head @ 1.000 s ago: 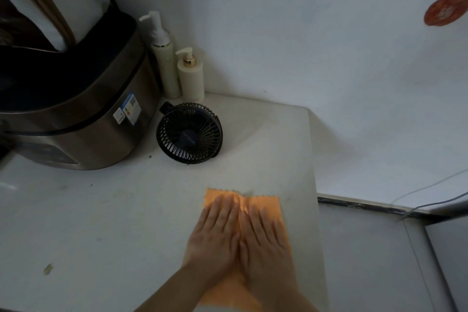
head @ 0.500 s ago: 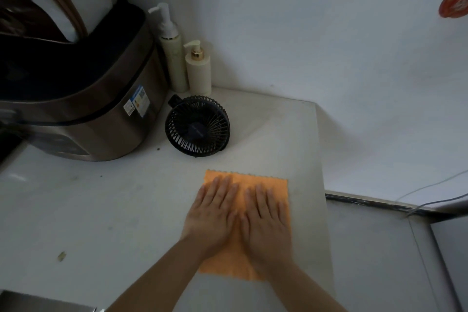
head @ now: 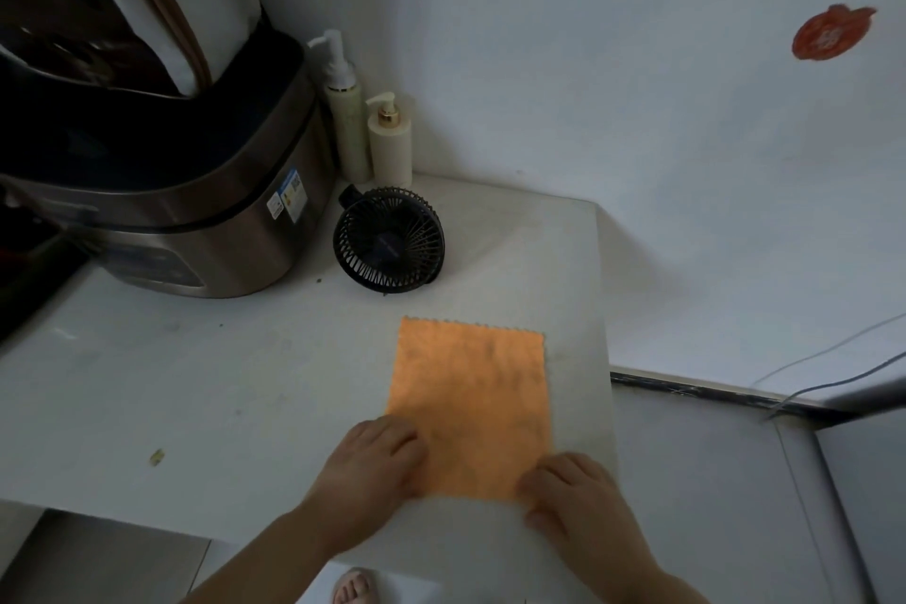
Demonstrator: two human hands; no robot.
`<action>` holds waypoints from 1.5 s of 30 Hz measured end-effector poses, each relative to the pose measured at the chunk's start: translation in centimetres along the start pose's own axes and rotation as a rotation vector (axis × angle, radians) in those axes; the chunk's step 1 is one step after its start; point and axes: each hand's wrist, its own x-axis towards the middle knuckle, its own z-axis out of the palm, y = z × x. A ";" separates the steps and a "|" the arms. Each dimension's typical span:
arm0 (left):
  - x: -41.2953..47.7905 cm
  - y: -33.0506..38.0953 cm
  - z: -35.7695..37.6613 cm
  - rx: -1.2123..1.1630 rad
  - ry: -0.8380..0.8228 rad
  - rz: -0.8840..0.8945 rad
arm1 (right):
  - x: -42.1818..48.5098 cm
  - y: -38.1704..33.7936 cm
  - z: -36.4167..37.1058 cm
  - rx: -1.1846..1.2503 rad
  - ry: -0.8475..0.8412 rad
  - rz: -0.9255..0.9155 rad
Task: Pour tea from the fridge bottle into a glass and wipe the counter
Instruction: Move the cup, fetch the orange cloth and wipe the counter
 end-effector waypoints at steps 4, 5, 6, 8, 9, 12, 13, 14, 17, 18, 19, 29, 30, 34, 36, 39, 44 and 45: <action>-0.2 0.1 0.0 -0.001 -0.044 -0.028 | 0.1 -0.4 0.2 -0.052 0.046 0.047; -0.1 0.1 0.1 0.006 -0.039 -0.030 | 0.4 -0.5 0.2 -0.065 0.051 0.057; 0.0 0.1 -0.1 0.004 -0.034 -0.033 | 0.6 -0.6 0.2 -0.081 0.042 0.069; 0.4 0.1 -0.7 0.004 -0.016 -0.028 | 1.0 -0.8 -0.2 -0.129 0.011 0.085; 0.8 0.0 -1.2 0.005 -0.007 -0.023 | 1.3 -0.7 -0.5 -0.154 0.001 0.090; 3.4 -0.6 -3.3 0.024 0.002 -0.052 | 3.6 -0.5 -2.5 -0.123 0.037 0.145; 4.6 -0.9 -3.9 0.027 0.009 -0.073 | 4.9 -0.2 -3.2 -0.081 0.070 0.166; 5.8 -1.2 -4.5 0.034 0.034 -0.095 | 6.2 0.0 -4.0 -0.041 0.097 0.193; 9.5 -1.5 -6.4 -0.002 0.062 -0.240 | 10.2 0.6 -6.1 -0.033 0.149 0.267; 10.3 -1.4 -6.8 -0.012 0.034 -0.300 | 11.2 0.8 -6.3 -0.051 0.143 0.288; 11.0 -1.4 -6.7 -0.014 0.019 -0.334 | 11.8 0.9 -6.1 -0.057 0.141 0.309; 8.1 -0.7 -0.8 0.002 -0.240 -0.284 | 10.4 -0.5 0.2 -0.101 0.075 0.348; 8.0 -0.5 -0.8 -0.009 -0.271 -0.319 | 10.3 -0.5 0.1 -0.104 0.079 0.441; 7.5 -0.5 0.6 -0.027 -0.287 -0.317 | 10.2 -0.7 0.4 -0.079 0.087 0.591; 7.5 -0.3 0.3 -0.038 -0.307 -0.319 | 10.8 -1.0 -0.1 -0.056 0.060 0.642; 7.3 -0.3 0.0 -0.011 -0.271 -0.329 | 11.5 -1.6 -0.4 0.051 0.026 0.724; 7.2 -0.7 -1.0 -0.063 -0.278 -0.365 | 12.6 -4.0 -2.3 0.260 0.230 0.699; 7.0 -0.9 -1.3 -0.073 -0.254 -0.370 | 13.2 -4.9 -2.7 0.313 0.284 0.681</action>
